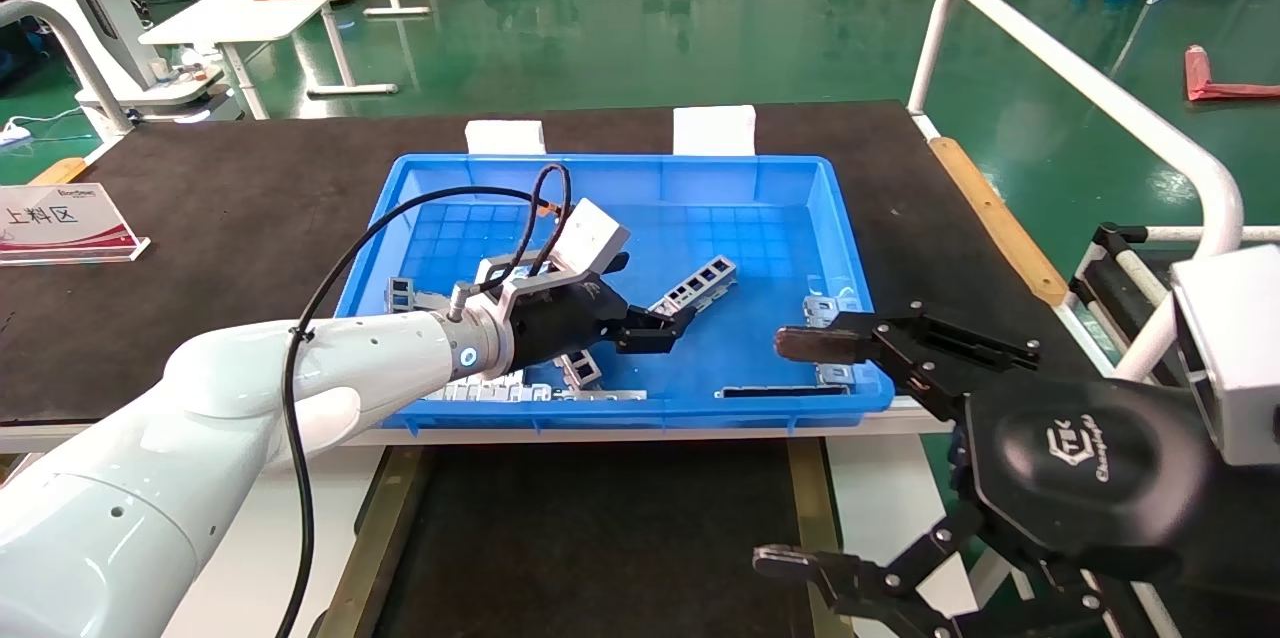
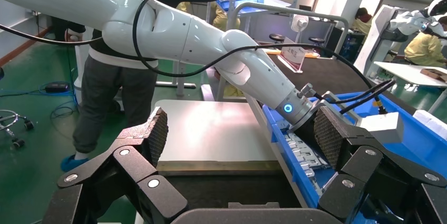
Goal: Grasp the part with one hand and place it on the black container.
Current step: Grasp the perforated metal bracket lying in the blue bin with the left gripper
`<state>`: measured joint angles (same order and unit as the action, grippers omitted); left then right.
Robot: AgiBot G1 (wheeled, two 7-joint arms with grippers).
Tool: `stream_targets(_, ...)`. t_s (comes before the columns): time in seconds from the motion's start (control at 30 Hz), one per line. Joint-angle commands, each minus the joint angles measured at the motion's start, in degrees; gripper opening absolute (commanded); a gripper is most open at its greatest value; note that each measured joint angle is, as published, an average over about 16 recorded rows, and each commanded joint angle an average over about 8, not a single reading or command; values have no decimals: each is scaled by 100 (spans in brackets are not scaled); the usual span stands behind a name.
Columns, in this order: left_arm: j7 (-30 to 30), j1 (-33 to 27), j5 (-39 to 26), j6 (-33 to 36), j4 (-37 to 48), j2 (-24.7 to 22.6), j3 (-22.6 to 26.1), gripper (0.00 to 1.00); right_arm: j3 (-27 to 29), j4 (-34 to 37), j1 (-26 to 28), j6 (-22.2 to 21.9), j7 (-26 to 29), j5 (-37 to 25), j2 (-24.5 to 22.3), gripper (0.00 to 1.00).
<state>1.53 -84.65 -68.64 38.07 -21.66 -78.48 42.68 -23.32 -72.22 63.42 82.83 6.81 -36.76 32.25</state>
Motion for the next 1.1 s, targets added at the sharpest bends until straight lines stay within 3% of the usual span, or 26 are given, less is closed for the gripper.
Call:
stream_targets(0.03,49,3,81,-84,-10,0,147,16,0,0,0,0,0,0,0,4)
stream_targets(0.1,92,7,169,-147,-22,1,276,1,0,0,0,0,0,0,0,0)
stream_targets(0.53,220,15,704,-393,-62,15,982,0,0,0,0,0,0,0,0,0)
stream_targets(1.1,160,4,1339,-530,-16,21,1563,0,-1,0,0,0,0,1,0,0)
